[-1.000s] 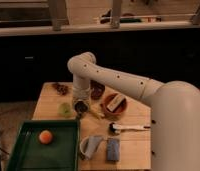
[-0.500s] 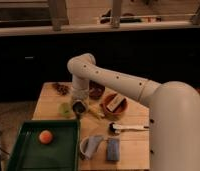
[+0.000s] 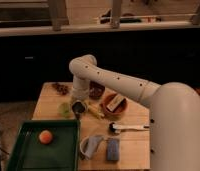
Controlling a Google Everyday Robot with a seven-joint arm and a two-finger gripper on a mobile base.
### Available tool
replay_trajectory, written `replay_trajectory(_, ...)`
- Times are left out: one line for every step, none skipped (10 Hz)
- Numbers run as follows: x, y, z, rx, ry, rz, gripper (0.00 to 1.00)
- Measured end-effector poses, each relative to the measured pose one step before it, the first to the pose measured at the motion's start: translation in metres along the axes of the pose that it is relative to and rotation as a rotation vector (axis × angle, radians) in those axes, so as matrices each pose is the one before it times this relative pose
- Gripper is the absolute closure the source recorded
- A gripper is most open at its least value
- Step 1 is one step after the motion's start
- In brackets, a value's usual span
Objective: Stack cups on top of each other
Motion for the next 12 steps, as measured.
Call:
replay_trajectory(-0.00048, -0.00161, -0.00259, 0.00020, 0.00412, -0.00592, 1.00)
replay_trajectory(-0.00006, -0.00201, -0.00218, 0.00220, 0.00309, -0.00667, 1.00)
replay_trajectory(0.00042, -0.00086, -0.00124, 0.00155, 0.00100, -0.00326, 1.00)
replay_trajectory(0.00062, -0.00174, -0.00278, -0.00377, -0.00274, -0.00520, 1.00)
replay_trajectory(0.00122, -0.00380, -0.00308, -0.00650, -0.00278, -0.00704, 1.00)
replay_trajectory(0.00125, -0.00238, -0.00205, -0.00789, -0.00537, -0.00427, 1.00)
replay_trajectory(0.00288, -0.00215, -0.00247, -0.00480, -0.00335, -0.00113, 1.00)
replay_trajectory(0.00425, -0.00222, -0.00294, -0.00729, -0.00484, 0.00075, 1.00)
replay_trajectory(0.00332, -0.00367, -0.00156, -0.00489, -0.00366, -0.00035, 1.00)
replay_trajectory(0.00301, -0.00437, -0.00173, -0.00304, -0.00160, -0.00019, 1.00)
replay_trajectory(0.00597, -0.00709, -0.00238, -0.00305, -0.00378, 0.00469, 1.00)
replay_trajectory(0.00384, -0.00222, -0.00067, -0.00161, -0.00226, 0.00589, 1.00)
